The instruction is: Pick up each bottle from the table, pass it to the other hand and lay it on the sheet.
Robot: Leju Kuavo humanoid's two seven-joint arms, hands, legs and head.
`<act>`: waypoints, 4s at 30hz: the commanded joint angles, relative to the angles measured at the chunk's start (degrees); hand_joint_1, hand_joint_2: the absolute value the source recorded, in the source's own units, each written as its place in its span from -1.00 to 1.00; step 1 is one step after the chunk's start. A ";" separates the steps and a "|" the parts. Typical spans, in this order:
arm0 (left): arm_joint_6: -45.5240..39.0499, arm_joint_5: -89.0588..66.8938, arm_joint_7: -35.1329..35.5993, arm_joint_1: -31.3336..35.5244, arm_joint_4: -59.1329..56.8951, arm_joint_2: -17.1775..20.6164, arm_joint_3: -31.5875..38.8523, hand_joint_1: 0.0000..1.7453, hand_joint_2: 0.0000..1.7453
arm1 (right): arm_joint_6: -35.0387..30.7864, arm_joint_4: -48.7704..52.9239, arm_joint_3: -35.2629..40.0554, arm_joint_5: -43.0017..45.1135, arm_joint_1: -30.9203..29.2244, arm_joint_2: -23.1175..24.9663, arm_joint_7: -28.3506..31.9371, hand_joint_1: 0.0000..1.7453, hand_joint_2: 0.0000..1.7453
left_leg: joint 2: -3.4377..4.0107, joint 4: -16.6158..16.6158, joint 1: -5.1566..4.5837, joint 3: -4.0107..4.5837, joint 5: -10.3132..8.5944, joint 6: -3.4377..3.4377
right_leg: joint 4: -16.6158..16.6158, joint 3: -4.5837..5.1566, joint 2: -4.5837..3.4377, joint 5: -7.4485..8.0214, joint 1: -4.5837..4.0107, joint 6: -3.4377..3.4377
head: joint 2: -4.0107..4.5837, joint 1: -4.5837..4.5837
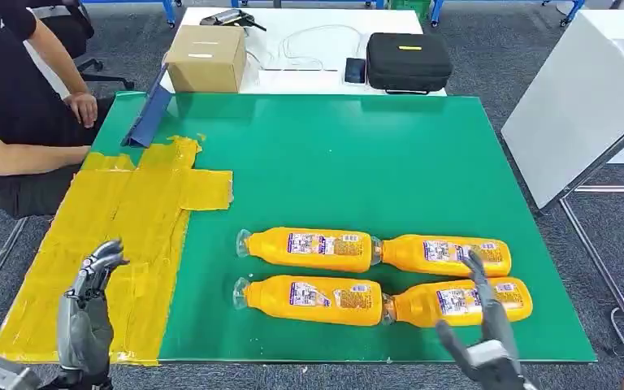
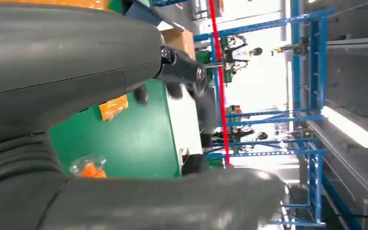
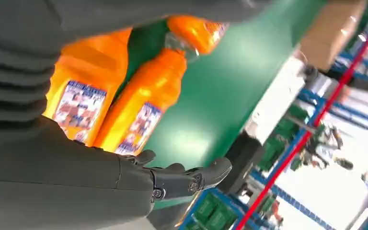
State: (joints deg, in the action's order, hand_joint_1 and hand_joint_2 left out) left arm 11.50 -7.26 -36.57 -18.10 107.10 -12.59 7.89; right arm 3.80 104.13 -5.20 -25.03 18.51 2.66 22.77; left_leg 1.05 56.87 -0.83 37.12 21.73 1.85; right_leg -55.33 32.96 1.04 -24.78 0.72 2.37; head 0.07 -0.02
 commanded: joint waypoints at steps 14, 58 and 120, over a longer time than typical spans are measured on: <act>0.70 0.36 1.97 7.03 -8.04 1.32 -3.58 -1.00 -1.00 | -7.00 -15.44 32.13 -11.45 -22.86 -5.57 -13.34 -1.00 1.00 | -0.04 -0.02 0.09 -0.36 -0.01 -0.11 | 0.05 -0.34 -0.10 -0.02 -0.05 -0.14 | 0.00 0.00; 3.90 -0.61 4.49 1.66 -6.14 -3.34 4.66 -1.00 -1.00 | -5.46 -10.62 40.78 -38.20 -15.14 -15.94 -36.68 -1.00 1.00 | 0.01 0.08 0.06 -0.19 0.08 -0.12 | -0.03 -0.19 -0.17 -0.04 -0.03 -0.10 | -0.02 0.00; 3.84 4.82 6.30 3.52 -9.37 -0.80 4.29 -1.00 -1.00 | 10.73 -24.46 47.10 -7.31 -29.15 -26.13 -29.16 1.00 1.00 | -0.08 -0.02 0.03 -0.59 -0.09 -0.03 | 0.06 -0.55 -0.06 0.07 0.01 -0.12 | 0.00 -0.02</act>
State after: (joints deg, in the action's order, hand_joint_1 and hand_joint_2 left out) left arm 15.34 -2.45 -30.56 -15.49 100.94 -14.91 11.85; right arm 13.88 81.66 39.69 -32.54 -10.36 -23.10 -6.16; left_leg 1.10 56.88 -0.87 36.70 21.57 2.02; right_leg -55.33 32.58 1.01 -24.65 0.77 2.38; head 0.07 -0.04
